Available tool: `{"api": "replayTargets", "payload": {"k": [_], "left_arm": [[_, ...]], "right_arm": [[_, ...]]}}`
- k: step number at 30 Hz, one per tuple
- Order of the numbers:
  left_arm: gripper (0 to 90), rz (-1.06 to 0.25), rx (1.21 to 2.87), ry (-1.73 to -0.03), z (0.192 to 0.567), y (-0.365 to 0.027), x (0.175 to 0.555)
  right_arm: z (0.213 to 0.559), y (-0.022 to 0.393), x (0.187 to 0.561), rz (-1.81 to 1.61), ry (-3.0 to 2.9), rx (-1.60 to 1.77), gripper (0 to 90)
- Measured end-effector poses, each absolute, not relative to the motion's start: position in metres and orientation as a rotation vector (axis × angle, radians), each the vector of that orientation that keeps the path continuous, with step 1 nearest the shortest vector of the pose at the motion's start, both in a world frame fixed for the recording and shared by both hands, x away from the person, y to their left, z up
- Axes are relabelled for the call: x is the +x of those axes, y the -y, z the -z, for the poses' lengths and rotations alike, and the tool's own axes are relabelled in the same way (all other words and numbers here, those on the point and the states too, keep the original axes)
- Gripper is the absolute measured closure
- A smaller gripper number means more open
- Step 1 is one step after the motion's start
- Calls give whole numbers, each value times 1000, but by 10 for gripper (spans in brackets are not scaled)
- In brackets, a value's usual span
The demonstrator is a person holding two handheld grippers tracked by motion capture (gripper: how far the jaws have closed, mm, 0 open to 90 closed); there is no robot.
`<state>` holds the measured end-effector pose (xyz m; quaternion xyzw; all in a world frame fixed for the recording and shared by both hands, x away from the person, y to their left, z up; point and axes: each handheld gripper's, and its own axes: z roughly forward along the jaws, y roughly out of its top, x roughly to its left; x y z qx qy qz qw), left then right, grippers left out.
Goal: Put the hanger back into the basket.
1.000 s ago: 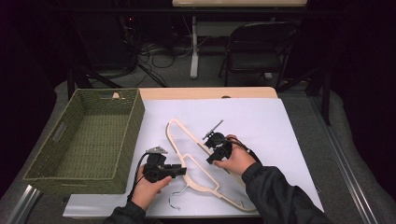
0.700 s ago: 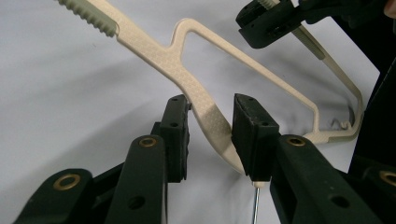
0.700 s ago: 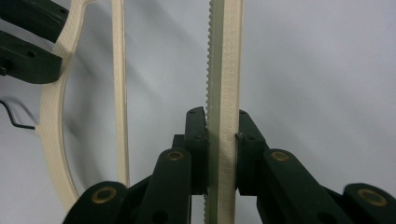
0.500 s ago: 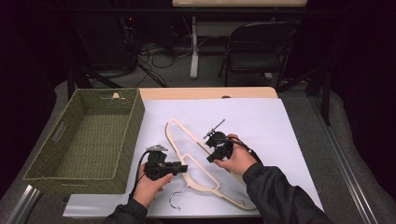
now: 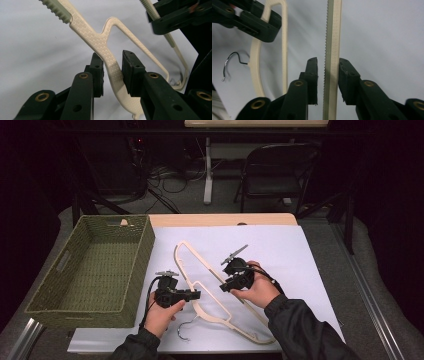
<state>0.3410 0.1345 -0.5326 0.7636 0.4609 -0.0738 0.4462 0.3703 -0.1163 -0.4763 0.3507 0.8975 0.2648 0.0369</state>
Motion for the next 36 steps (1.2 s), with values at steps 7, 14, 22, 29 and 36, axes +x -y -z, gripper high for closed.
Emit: {"api": "replayTargets", "payload": {"k": [7,14,22,29,36], "left_arm": [[716,170,1881,-1140,523,-139,342],[715,162,1891,-1143,521,-138,342],[712,160,1901,-1159,520,-137,344],[710,157,1901,-1164,519,-137,346],[708,155,1902,-1168,520,-137,346]], "right_arm": [[450,128,350,-907,-2737,960,685],[459,107,327,-928,-2803,790,662],[474,77,312,-875,-2896,691,638],[494,63,311,-790,-2944,664,618],[507,51,306,-720,-2957,596,597]]}}
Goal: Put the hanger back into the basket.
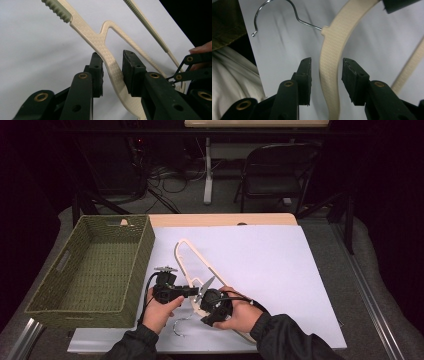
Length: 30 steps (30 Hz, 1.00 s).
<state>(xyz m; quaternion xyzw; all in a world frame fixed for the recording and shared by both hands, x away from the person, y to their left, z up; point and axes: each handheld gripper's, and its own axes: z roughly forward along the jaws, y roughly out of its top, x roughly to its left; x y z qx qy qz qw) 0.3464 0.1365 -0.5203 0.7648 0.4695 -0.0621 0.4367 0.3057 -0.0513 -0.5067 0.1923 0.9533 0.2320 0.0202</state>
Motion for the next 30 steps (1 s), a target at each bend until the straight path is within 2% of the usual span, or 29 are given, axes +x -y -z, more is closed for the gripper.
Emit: {"api": "replayTargets", "payload": {"k": [9,12,22,30], "left_arm": [[701,157,1904,-1182,521,-138,346],[695,162,1900,-1185,522,-140,346],[670,176,1888,-1171,517,-143,344],[583,108,1904,-1111,494,-151,336]], "right_arm": [[516,40,302,-662,-2929,563,637],[516,39,299,-635,-2890,539,713],[506,43,295,-642,-2869,502,720],[489,51,291,-638,-2837,400,730]]}}
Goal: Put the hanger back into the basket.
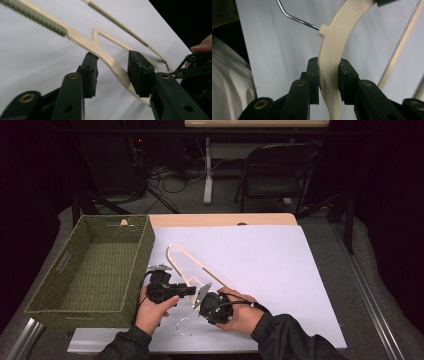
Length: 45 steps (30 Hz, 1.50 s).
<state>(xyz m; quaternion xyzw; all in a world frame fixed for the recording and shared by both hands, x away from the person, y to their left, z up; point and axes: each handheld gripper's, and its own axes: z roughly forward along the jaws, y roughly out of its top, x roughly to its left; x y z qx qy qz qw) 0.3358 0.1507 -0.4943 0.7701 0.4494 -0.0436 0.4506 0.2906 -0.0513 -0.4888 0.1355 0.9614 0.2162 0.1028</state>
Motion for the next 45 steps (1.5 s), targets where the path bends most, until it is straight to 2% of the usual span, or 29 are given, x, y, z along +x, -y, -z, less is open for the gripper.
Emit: {"api": "replayTargets", "payload": {"k": [1,8,16,21,22,24,32,34,37,45], "left_arm": [[541,79,1900,-1103,486,-155,332],[490,-47,1925,-1054,461,-176,321],[419,-160,2055,-889,463,-179,317],[388,-257,2162,-740,473,-166,312],[386,-317,2196,-679,474,-162,311],[383,-330,2206,-656,474,-160,310],[390,-304,2185,-667,460,-159,316],[390,-302,2188,-660,456,-157,316],[392,-274,2186,-643,450,-155,319],[445,-182,2282,-516,449,-139,327]], "right_arm": [[481,55,289,-653,-2825,372,734],[464,69,301,-667,-2851,375,745],[468,77,314,-657,-2910,378,771],[467,79,316,-677,-2915,365,773],[467,80,316,-680,-2912,367,775],[465,82,315,-688,-2902,354,778],[454,93,321,-715,-2847,355,809],[443,101,329,-736,-2824,386,857],[439,109,339,-784,-2872,388,862],[439,113,347,-831,-2917,355,864]]}}
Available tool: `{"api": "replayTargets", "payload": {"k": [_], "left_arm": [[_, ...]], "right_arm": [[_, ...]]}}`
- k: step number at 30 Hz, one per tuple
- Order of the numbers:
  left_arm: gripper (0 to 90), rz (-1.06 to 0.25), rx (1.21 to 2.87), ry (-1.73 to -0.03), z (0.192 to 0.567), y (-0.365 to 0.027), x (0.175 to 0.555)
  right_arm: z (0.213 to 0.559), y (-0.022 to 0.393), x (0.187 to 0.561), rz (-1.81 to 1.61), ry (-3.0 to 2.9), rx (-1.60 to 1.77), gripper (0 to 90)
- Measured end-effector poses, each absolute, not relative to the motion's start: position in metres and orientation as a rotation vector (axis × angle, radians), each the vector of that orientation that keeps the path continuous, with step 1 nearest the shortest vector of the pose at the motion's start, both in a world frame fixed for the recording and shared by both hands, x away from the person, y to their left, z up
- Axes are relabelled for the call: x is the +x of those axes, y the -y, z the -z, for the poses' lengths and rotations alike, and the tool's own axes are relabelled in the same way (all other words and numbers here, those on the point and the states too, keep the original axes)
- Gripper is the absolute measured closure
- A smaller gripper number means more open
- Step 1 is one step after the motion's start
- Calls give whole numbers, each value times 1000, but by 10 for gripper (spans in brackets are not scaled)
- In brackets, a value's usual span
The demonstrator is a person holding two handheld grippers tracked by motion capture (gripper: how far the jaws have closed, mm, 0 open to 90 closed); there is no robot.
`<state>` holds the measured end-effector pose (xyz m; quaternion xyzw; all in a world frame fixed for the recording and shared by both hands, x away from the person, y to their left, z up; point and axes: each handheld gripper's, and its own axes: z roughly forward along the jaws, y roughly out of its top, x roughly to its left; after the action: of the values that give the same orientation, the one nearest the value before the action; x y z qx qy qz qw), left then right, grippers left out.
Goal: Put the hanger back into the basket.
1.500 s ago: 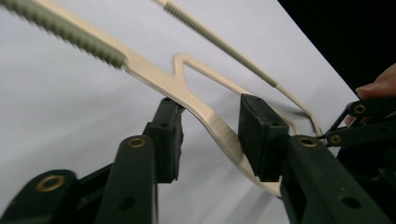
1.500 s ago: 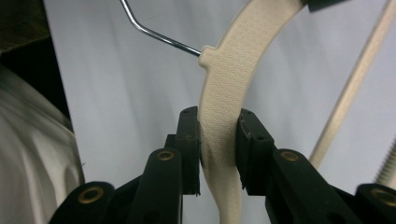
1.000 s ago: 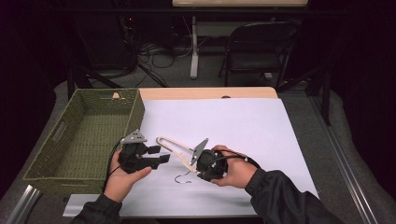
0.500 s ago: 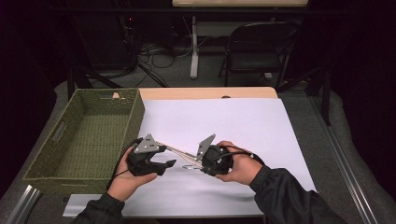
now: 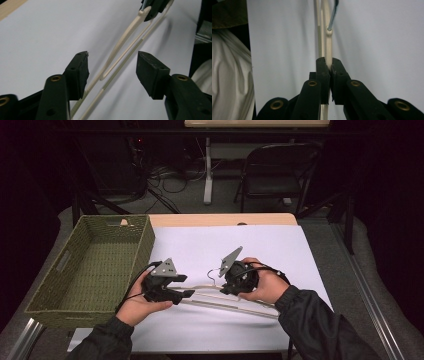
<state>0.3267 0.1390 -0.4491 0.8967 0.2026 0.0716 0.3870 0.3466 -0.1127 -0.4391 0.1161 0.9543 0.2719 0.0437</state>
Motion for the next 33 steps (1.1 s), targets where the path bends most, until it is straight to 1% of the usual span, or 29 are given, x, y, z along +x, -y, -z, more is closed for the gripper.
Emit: {"api": "replayTargets", "payload": {"k": [1,2,3,7,12,14,17,18,19,20,21,22,24,30,33], "left_arm": [[459,-182,2282,-516,449,-139,327],[459,-151,2308,-495,451,-136,327],[481,-142,2331,-488,452,-134,328],[489,-133,2429,-497,463,-129,331],[529,-61,2469,-458,477,-127,332],[554,-27,2490,-444,483,-126,332],[631,12,2530,-419,493,-123,331],[657,12,2530,-419,493,-123,331],[657,20,2534,-416,495,-122,331],[692,32,2544,-415,497,-122,331],[692,23,2545,-420,497,-121,330],[722,29,2532,-427,498,-122,330],[733,35,2521,-430,497,-122,330],[832,38,2532,-386,497,-122,324],[850,28,2512,-367,495,-125,319]], "right_arm": [[439,113,347,-831,-2917,355,864],[439,112,345,-831,-2925,340,864],[438,111,344,-834,-2931,300,864],[437,110,340,-837,-2944,259,864],[437,112,335,-833,-2961,189,864],[437,112,334,-833,-2967,178,863],[438,113,333,-822,-2971,140,863],[438,113,333,-822,-2971,140,863],[439,112,333,-824,-2972,134,863],[440,113,333,-818,-2982,136,862],[440,113,333,-818,-2982,136,862],[440,113,333,-818,-2987,135,862],[440,113,333,-818,-2988,130,862],[438,114,331,-831,-2993,124,856],[438,115,330,-839,-2993,135,837]]}}
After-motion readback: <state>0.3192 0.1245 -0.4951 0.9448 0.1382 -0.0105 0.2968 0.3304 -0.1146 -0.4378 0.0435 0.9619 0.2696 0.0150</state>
